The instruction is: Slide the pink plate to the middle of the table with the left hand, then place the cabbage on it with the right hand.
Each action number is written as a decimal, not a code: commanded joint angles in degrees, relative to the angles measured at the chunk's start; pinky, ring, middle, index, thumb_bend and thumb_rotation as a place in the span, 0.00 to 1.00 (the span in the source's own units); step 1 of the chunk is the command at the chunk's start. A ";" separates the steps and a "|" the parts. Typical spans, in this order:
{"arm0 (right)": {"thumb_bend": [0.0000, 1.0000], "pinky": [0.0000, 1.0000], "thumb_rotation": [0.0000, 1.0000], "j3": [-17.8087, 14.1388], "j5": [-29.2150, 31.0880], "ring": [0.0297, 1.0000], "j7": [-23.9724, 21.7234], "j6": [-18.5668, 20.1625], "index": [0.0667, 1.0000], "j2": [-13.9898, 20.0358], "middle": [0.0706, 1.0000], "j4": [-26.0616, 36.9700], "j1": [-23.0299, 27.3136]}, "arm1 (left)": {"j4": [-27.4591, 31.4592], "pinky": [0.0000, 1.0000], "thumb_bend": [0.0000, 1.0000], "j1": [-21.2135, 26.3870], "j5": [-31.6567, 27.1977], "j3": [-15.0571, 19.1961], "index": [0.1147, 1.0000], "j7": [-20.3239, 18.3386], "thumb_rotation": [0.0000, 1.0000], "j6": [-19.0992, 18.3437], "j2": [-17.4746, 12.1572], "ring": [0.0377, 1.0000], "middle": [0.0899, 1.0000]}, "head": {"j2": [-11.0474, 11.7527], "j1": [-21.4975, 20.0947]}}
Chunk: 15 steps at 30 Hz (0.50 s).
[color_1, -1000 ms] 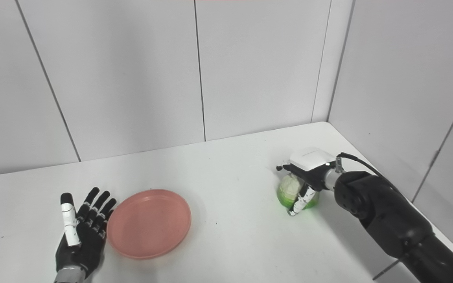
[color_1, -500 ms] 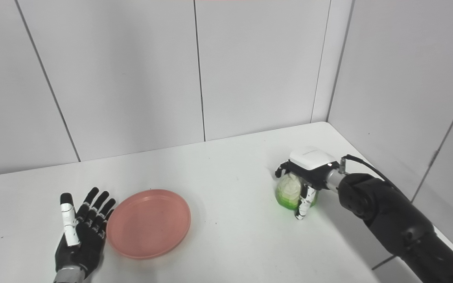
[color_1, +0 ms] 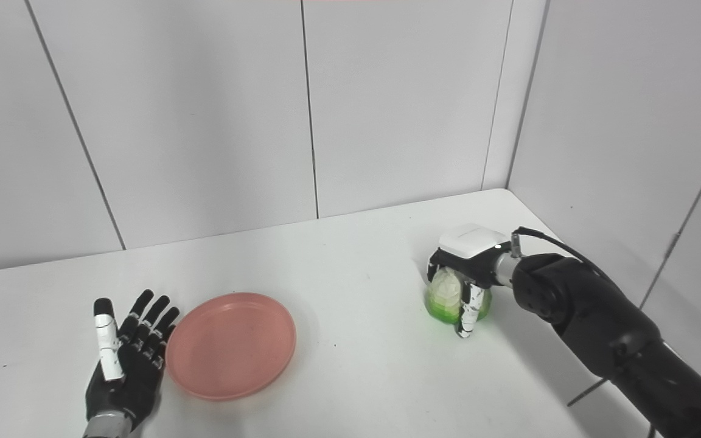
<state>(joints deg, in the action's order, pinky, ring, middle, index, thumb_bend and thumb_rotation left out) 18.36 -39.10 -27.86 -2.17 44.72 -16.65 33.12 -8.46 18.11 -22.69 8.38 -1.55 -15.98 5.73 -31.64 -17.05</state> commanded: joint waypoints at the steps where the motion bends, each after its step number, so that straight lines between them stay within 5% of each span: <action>1: 0.53 0.34 0.00 -0.98 4.23 0.42 -4.56 2.97 0.61 -0.37 0.47 0.73 -1.52 | 0.70 0.97 0.89 0.17 -0.57 0.04 0.90 0.32 0.90 -1.67 0.58 0.91 0.91 | -0.14 0.12; 15: 0.51 0.37 0.00 -3.90 8.34 0.39 -8.92 1.87 0.52 1.38 0.42 11.89 3.59 | -0.07 0.96 0.89 0.07 -0.20 0.00 0.87 0.62 0.90 -1.50 1.85 0.87 0.88 | -0.02 0.72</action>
<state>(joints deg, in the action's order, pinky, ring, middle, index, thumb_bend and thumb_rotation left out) 16.22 -31.46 -37.29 0.58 44.46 -6.59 32.86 -8.46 18.10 -22.68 8.50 -1.35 -16.13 7.01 -31.64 -16.35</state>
